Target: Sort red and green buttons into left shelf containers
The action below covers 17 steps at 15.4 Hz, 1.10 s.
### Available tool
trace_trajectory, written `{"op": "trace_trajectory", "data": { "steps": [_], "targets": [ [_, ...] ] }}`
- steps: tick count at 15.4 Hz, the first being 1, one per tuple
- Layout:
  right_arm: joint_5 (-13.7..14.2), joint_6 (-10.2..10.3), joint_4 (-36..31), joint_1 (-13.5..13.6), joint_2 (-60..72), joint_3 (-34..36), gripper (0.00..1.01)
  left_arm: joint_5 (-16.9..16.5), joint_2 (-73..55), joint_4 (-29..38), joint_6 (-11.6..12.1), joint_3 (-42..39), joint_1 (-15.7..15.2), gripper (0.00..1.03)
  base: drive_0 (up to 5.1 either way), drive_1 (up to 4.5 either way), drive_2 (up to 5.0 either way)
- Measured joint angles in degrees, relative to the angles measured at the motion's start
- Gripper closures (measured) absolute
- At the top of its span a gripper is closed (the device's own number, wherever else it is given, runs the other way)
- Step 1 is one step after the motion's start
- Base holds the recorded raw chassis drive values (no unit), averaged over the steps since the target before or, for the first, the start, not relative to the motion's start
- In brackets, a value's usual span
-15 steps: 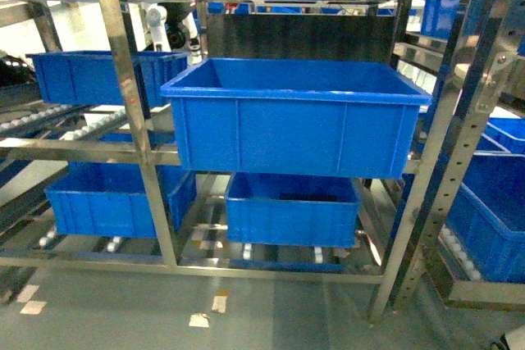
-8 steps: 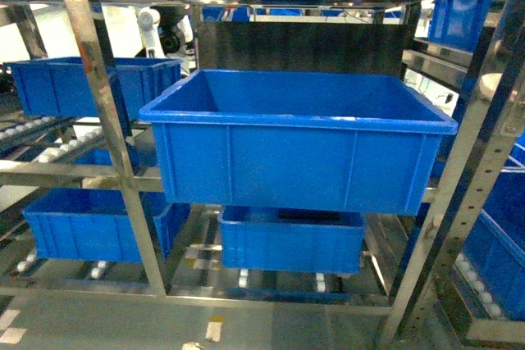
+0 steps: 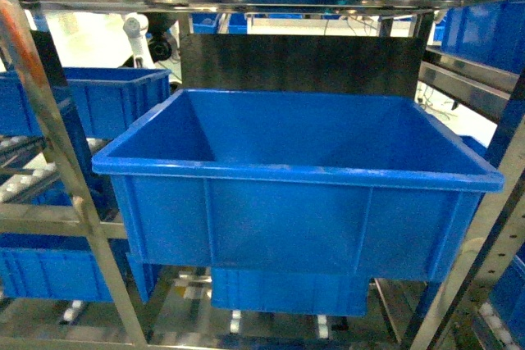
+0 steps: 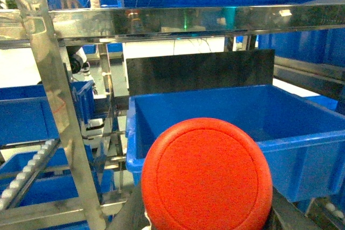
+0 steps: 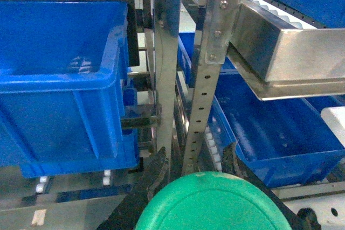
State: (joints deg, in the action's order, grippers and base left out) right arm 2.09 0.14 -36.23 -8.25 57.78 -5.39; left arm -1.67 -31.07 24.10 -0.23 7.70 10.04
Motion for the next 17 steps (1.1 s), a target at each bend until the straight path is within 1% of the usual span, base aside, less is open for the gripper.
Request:
{"op": "trace_trajectory", "data": {
  "steps": [3, 9, 11, 13, 17],
  "targets": [
    [0.0, 0.0, 0.11, 0.0, 0.0, 0.0, 0.75, 0.02, -0.04, 0.02, 0.0, 0.0, 0.0, 0.79, 0.1, 2.7, -2.5],
    [-0.02, 0.0, 0.09, 0.0, 0.24, 0.0, 0.75, 0.02, -0.15, 0.02, 0.0, 0.0, 0.0, 0.79, 0.0, 0.0, 0.0],
    [-0.02, 0.0, 0.02, 0.0, 0.04, 0.0, 0.75, 0.0, 0.07, 0.11, 0.0, 0.0, 0.0, 0.79, 0.1, 4.25, -4.0],
    [-0.02, 0.0, 0.09, 0.0, 0.02, 0.0, 0.75, 0.02, -0.13, 0.0, 0.0, 0.0, 0.0, 0.79, 0.1, 1.94, -1.7],
    [-0.02, 0.0, 0.13, 0.0, 0.2, 0.0, 0.75, 0.02, -0.15, 0.04, 0.0, 0.0, 0.0, 0.79, 0.0, 0.0, 0.0]
  ]
}}
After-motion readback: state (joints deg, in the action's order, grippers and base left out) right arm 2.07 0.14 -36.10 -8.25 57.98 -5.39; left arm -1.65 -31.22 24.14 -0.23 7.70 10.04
